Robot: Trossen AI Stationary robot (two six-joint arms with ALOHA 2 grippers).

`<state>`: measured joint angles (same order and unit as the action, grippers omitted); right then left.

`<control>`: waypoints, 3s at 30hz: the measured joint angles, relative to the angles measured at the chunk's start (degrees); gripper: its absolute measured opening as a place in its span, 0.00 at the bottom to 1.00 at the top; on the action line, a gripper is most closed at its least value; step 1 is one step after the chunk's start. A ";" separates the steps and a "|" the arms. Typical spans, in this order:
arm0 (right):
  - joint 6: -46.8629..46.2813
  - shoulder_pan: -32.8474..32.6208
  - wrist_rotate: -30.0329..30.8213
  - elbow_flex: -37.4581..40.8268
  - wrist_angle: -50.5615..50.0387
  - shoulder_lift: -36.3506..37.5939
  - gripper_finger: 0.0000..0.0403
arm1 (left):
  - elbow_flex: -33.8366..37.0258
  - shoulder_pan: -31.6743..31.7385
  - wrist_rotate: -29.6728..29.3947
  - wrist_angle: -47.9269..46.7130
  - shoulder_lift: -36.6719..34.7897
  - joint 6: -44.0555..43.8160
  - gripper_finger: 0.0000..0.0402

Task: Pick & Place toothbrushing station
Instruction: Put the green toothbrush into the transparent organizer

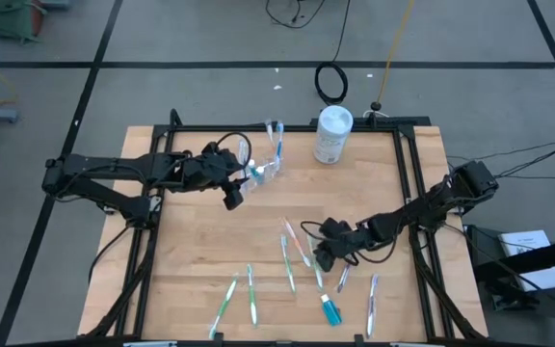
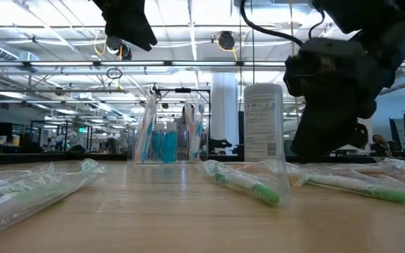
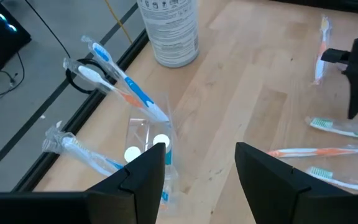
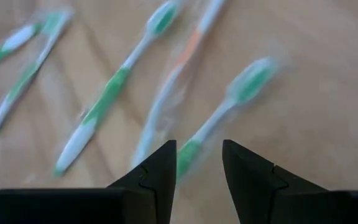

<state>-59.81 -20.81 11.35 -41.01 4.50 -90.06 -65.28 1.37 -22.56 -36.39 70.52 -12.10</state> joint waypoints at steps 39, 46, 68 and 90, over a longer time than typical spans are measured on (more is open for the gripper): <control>0.92 0.21 5.11 -0.11 8.00 -7.74 0.02 | 0.02 0.00 -0.01 0.08 0.00 0.40 0.50; 6.27 1.44 4.83 0.13 11.26 -6.64 0.00 | 0.02 0.00 -0.01 0.11 0.00 0.40 0.50; 57.20 14.22 22.81 0.00 53.41 0.26 0.00 | 0.02 -0.02 0.01 -3.60 -7.51 6.24 0.50; 63.00 34.76 7.98 -18.28 63.07 -18.08 0.00 | 0.04 -0.01 -3.29 -10.48 -15.41 5.39 0.50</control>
<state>3.19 13.95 19.33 -59.30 67.57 -108.14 -65.23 1.35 -25.85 -46.86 55.11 -6.71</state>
